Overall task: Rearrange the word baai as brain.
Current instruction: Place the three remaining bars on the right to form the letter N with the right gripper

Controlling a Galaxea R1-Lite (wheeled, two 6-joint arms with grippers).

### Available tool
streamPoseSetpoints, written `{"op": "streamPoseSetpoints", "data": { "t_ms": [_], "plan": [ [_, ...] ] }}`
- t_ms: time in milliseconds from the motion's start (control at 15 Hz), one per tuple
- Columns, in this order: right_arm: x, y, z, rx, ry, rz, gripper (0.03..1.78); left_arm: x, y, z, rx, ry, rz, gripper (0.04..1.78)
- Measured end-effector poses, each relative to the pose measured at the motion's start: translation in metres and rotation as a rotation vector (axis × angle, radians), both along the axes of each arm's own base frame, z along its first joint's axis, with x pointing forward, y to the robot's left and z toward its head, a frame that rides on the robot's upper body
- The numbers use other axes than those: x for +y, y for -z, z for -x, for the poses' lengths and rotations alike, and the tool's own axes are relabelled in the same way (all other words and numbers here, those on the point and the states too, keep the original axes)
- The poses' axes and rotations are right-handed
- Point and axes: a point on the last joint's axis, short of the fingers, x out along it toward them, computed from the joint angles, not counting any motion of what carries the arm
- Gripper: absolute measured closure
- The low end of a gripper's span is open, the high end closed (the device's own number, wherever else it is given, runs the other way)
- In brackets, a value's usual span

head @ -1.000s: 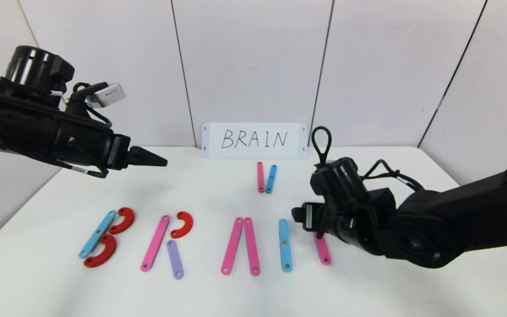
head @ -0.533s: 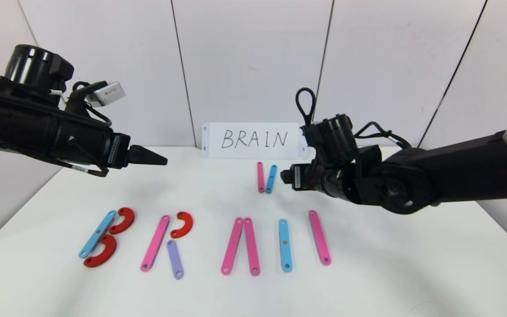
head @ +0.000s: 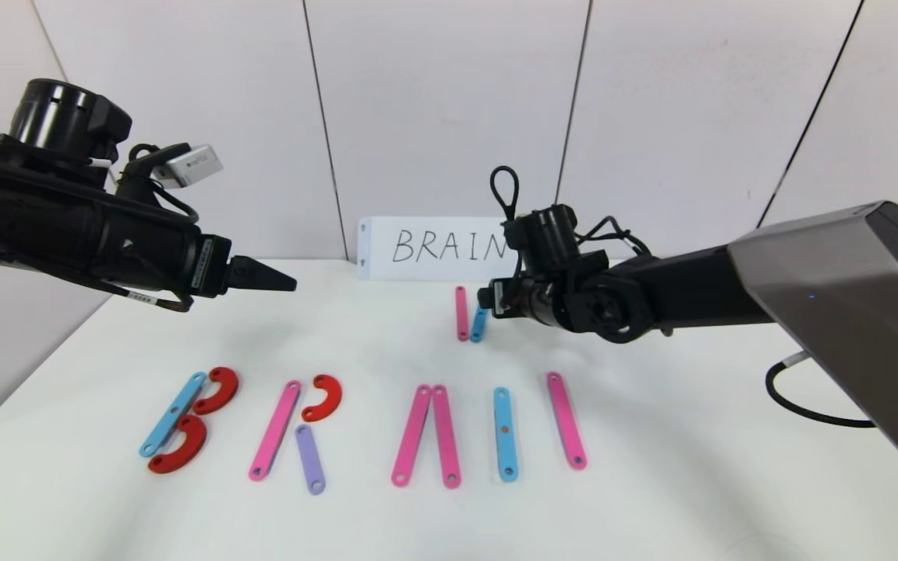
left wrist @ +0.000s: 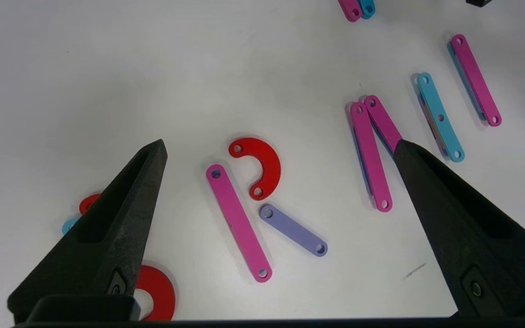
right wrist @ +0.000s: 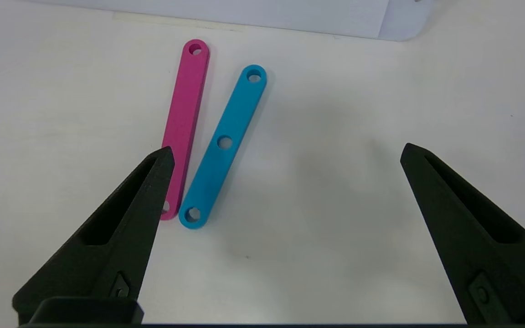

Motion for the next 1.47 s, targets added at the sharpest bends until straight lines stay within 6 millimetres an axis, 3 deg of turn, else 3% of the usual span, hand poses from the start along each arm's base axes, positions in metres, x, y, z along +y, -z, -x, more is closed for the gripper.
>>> {"op": "streamPoseSetpoints", "data": {
  "t_ms": [467,1467],
  "plan": [
    [0.009,0.029,-0.027,0.003,-0.012,0.015,0.07,0.0,0.0,0.0,0.001,0.004,0.0,0.08],
    [0.011,0.055,-0.041,0.027,0.002,0.032,0.07,-0.001,0.001,0.0,0.004,0.006,-0.002,0.08]
  ]
}}
